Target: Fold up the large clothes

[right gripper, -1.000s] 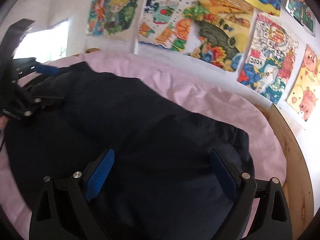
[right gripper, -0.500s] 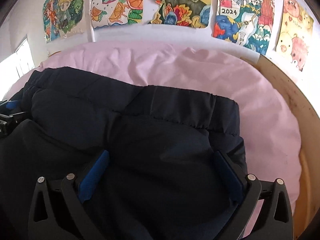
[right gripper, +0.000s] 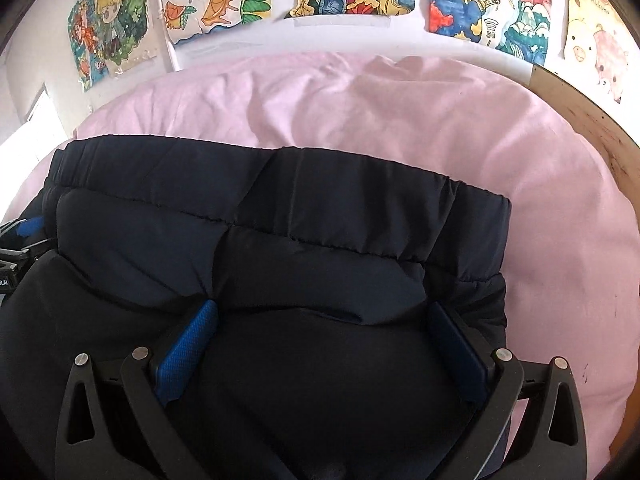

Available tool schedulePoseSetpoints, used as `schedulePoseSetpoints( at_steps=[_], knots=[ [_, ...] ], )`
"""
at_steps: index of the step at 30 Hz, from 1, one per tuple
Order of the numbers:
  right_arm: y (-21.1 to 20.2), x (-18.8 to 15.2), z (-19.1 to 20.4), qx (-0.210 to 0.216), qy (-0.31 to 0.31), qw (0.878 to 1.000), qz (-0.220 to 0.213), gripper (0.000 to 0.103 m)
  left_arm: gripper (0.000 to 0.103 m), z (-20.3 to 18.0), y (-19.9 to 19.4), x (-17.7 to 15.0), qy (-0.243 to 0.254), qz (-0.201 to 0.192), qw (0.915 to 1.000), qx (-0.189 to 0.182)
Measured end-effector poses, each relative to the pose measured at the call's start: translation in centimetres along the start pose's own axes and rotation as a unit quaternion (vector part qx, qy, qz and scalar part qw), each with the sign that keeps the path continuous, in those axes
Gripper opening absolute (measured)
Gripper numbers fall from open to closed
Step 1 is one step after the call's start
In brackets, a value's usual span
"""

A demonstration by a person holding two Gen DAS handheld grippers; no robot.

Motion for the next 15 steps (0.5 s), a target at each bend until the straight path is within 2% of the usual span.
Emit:
schedulePoseSetpoints(
  at_steps=[6, 11, 13, 15],
  knots=[
    [-2.0, -0.9, -0.3, 0.006, 0.013, 0.999, -0.047, 0.102, 0.103, 0.1, -1.1, -0.6, -0.002, -0.019, 0.9998, -0.01],
    [-3.6, -0.9, -1.1, 0.028, 0.032, 0.998, -0.05, 0.102, 0.103, 0.4, -1.9, -0.3, -0.011, -0.018, 0.9998, -0.004],
    [-5.4, -1.0, -1.7, 0.032, 0.041, 0.995, -0.082, 0.102, 0.103, 0.6, -3.2, 0.0, -0.018, -0.024, 0.9995, 0.009],
    [-7.3, -1.5, -2.5, 0.052, 0.054, 0.991, -0.114, 0.102, 0.103, 0.9, -4.4, 0.1, -0.022, -0.026, 0.9994, 0.001]
  ],
)
Point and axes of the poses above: each gripper's, at about its wrist camera, not at the fingertips, and y roughly the way its jaws point, z to its left, x to its top, the point moved 4 cm from there along y, roughly the way its jaws point, and after that the axes turned 4 degrees about -y, right-handed, at the moved point
